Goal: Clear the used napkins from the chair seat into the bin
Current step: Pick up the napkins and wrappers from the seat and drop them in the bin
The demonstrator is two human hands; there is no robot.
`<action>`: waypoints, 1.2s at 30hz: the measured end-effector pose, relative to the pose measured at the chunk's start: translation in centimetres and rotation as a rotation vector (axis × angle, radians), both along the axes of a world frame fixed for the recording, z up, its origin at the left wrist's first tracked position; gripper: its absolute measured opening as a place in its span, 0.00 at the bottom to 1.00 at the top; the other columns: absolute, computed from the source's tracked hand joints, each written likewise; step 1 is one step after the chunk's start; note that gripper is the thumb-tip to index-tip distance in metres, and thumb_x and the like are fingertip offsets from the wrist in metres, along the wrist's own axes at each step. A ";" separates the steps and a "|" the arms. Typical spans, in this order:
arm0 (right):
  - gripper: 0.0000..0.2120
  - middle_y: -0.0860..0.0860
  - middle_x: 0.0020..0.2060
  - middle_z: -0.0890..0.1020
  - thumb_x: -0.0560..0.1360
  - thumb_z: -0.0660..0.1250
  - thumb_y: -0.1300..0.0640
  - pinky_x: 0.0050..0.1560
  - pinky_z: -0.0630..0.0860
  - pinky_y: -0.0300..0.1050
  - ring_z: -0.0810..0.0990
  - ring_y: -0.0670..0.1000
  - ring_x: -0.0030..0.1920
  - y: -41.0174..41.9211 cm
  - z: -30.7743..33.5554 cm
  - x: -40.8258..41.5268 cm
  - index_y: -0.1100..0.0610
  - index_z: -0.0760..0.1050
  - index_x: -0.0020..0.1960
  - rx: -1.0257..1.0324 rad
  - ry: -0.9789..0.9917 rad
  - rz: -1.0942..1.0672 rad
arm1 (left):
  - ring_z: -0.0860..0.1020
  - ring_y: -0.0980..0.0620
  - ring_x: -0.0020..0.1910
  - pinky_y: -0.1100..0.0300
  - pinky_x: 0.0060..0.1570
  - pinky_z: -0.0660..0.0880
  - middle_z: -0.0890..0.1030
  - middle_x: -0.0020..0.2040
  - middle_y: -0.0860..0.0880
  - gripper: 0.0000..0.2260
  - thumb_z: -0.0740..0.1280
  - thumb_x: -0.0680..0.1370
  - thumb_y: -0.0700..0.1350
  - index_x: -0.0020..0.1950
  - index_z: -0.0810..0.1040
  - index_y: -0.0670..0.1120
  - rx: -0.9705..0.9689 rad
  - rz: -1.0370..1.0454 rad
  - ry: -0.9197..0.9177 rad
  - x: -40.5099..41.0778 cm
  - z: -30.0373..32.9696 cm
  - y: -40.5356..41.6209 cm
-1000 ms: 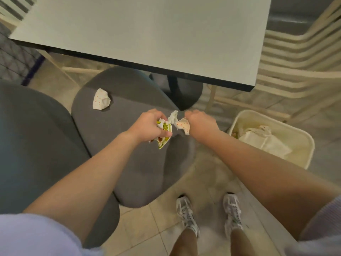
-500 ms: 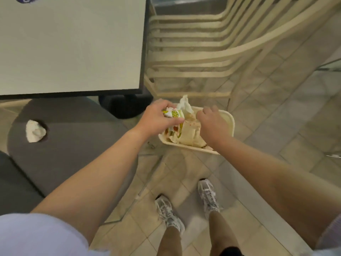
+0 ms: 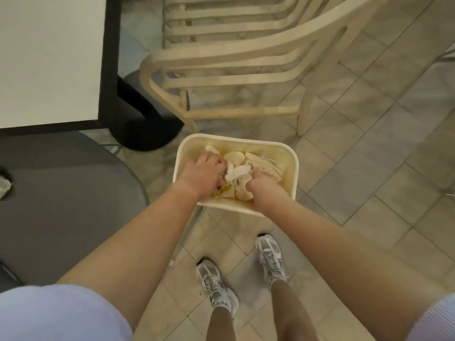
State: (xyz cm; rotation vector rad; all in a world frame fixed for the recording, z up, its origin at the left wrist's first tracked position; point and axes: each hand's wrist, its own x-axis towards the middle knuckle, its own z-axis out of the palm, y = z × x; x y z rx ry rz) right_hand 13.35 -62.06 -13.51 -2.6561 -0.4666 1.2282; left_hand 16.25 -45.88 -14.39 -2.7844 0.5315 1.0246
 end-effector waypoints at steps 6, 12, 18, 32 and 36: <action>0.19 0.57 0.62 0.71 0.76 0.57 0.68 0.59 0.71 0.46 0.73 0.58 0.61 -0.3 -0.5 0.7 0.59 0.73 0.65 0.005 0.022 0.001 | 0.54 0.46 0.73 0.44 0.66 0.56 0.57 0.76 0.48 0.23 0.49 0.78 0.56 0.70 0.68 0.50 0.169 0.037 0.050 1.0 -0.9 -1.5; 0.11 0.53 0.50 0.74 0.75 0.57 0.64 0.39 0.70 0.46 0.71 0.54 0.44 -0.4 1.7 1.0 0.60 0.75 0.54 -0.003 -0.079 -0.023 | 0.68 0.47 0.64 0.47 0.61 0.62 0.74 0.64 0.49 0.17 0.55 0.76 0.52 0.59 0.77 0.52 -0.032 0.043 -0.018 1.5 2.2 -1.4; 0.05 0.52 0.41 0.69 0.73 0.56 0.62 0.38 0.70 0.47 0.71 0.55 0.41 1.0 5.6 1.9 0.57 0.68 0.39 0.023 -0.211 -0.061 | 0.74 0.49 0.60 0.55 0.61 0.70 0.78 0.61 0.48 0.18 0.57 0.75 0.36 0.59 0.79 0.47 -0.534 0.470 -0.042 -0.5 6.3 0.5; 0.14 0.57 0.57 0.76 0.75 0.58 0.57 0.53 0.74 0.50 0.76 0.60 0.59 17.8 11.7 0.4 0.59 0.74 0.58 0.208 -0.318 0.123 | 0.76 0.45 0.56 0.61 0.56 0.67 0.81 0.53 0.43 0.20 0.58 0.68 0.44 0.55 0.80 0.41 -0.492 0.536 -0.222 -6.0 11.7 18.3; 0.12 0.56 0.58 0.74 0.76 0.57 0.57 0.52 0.73 0.49 0.75 0.59 0.60 25.8 11.5 -0.2 0.58 0.73 0.56 0.296 -0.289 0.145 | 0.77 0.42 0.54 0.58 0.56 0.69 0.81 0.50 0.42 0.17 0.60 0.70 0.47 0.51 0.81 0.42 -0.459 0.622 -0.237 -7.7 12.0 26.5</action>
